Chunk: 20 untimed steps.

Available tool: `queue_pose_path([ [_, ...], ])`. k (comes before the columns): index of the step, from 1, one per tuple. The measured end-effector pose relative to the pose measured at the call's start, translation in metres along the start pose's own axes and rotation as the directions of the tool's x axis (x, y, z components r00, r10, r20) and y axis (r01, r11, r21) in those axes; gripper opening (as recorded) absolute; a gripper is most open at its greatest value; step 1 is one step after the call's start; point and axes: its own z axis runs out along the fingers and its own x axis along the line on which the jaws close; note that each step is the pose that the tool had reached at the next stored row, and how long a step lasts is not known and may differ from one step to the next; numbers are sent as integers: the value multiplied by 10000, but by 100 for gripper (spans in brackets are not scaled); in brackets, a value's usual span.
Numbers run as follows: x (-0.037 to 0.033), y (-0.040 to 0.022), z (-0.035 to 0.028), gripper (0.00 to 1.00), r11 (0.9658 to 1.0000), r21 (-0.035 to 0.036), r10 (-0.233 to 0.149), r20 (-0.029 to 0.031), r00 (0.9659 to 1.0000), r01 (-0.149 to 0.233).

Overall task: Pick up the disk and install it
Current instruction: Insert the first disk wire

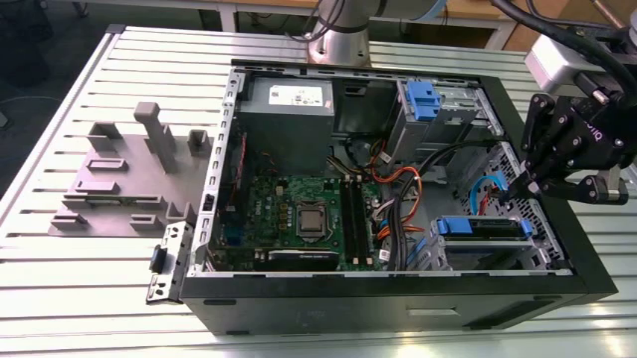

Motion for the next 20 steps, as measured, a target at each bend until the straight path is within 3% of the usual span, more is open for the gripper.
queue_pose_path([
  [5, -10, 1, 0, 11, 10000, 0, 1, -1, 10000, -1],
  [9, -103, -18, 3, 11, 10000, 0, 0, 0, 10000, 0],
  [11, -137, -50, 7, 11, 10000, -7, 0, -1, 10000, 0],
  [15, -160, -183, 23, 11, 10000, -53, 2, -1, 10000, -2],
  [20, -223, -235, 75, 11, 10000, -76, 2, -14, 10000, -2],
])
